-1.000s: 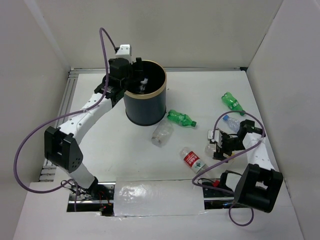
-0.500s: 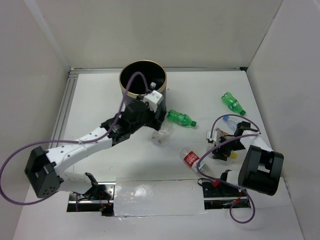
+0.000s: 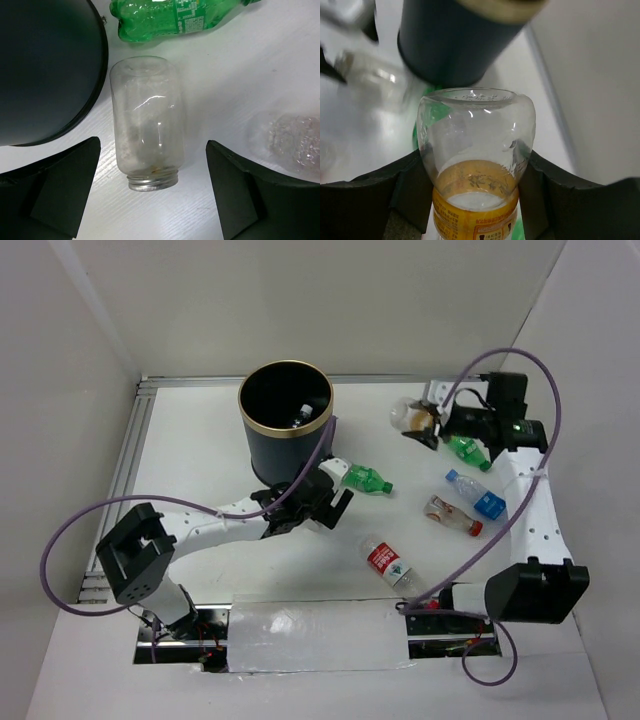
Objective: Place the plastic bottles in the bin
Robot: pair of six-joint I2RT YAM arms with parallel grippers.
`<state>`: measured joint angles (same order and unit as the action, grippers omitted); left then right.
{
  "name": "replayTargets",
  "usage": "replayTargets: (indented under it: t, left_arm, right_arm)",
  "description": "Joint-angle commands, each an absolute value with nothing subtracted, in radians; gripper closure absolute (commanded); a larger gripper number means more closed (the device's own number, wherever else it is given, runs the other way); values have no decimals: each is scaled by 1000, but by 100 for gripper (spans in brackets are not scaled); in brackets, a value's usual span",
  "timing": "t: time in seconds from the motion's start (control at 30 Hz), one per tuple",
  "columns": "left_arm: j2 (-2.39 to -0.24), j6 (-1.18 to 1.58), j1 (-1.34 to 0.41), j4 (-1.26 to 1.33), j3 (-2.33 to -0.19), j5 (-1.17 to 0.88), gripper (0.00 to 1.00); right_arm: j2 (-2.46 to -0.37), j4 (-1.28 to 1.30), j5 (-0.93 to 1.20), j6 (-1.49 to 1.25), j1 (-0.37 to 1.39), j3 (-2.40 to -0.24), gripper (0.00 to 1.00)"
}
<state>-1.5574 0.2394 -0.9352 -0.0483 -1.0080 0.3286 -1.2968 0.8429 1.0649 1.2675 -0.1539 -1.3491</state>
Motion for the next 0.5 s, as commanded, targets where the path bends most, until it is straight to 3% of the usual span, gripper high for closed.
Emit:
replayTargets:
  t: [0.0, 0.2, 0.37, 0.47]
  left_arm:
    - [-1604, 278, -940, 8, -1002, 399, 1]
    - [-1673, 317, -960, -2, -980, 488, 1]
    - [-1729, 344, -969, -12, -971, 529, 1]
    - [-1753, 366, -969, -12, -971, 529, 1]
  right_arm:
    - [-1347, 405, 1132, 780, 34, -1452, 92]
    - [-1620, 396, 996, 694, 340, -1892, 88]
    - [-1870, 293, 948, 577, 477, -2116, 82]
    - [-2018, 316, 959, 480, 512, -2271, 51]
